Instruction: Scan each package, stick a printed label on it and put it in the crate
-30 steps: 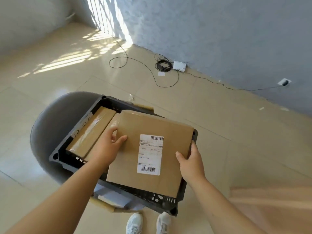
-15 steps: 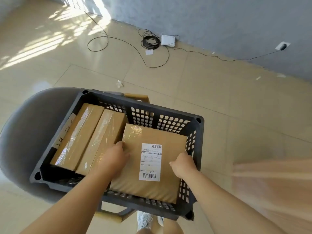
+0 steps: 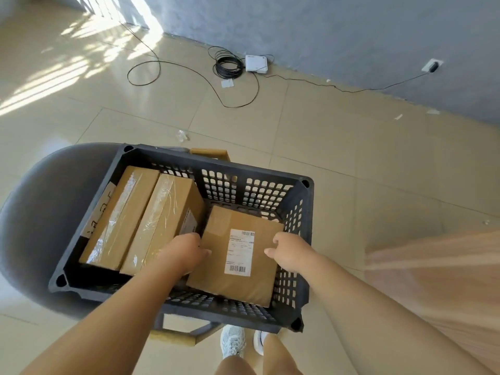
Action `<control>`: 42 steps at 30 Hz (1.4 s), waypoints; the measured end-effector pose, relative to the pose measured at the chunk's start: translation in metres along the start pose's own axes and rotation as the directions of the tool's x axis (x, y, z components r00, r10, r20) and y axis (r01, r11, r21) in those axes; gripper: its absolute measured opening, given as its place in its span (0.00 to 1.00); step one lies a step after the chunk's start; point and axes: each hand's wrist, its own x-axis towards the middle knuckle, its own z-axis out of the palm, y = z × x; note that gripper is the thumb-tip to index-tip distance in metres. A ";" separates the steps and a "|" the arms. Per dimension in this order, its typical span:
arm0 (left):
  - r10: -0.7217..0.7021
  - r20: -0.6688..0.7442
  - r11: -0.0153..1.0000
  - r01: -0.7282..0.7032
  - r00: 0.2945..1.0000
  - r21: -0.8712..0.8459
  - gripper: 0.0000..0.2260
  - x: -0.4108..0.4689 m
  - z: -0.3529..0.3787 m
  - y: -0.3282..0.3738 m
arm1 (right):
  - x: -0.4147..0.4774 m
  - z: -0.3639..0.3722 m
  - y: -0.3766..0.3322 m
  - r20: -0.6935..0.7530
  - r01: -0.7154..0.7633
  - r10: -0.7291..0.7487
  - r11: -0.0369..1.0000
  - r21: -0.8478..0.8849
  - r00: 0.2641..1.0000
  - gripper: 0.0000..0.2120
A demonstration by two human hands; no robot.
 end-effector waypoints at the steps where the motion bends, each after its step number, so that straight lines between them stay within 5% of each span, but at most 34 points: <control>1: 0.011 -0.009 1.000 -0.011 1.000 0.011 0.14 -0.005 -0.002 0.003 | -0.008 -0.006 0.002 0.016 0.034 -0.033 0.999 -0.038 0.999 0.18; 7: 0.103 -0.078 0.988 -0.093 0.992 0.125 0.18 -0.037 -0.008 0.035 | -0.054 -0.038 0.034 -0.031 0.067 -0.072 0.991 -0.120 0.997 0.19; 18: 0.408 -0.042 0.875 -0.378 0.912 0.302 0.21 -0.116 0.026 0.145 | -0.173 -0.071 0.185 -0.201 -0.099 0.078 0.990 -0.096 0.976 0.24; 31: 0.622 0.000 0.739 -0.588 0.783 0.329 0.21 -0.271 0.180 0.332 | -0.361 -0.061 0.437 -0.340 -0.168 0.171 0.985 0.037 0.925 0.21; 42: 0.717 0.144 0.592 -0.705 0.682 0.390 0.20 -0.316 0.290 0.471 | -0.431 -0.050 0.608 -0.303 -0.288 0.365 0.919 0.269 0.881 0.28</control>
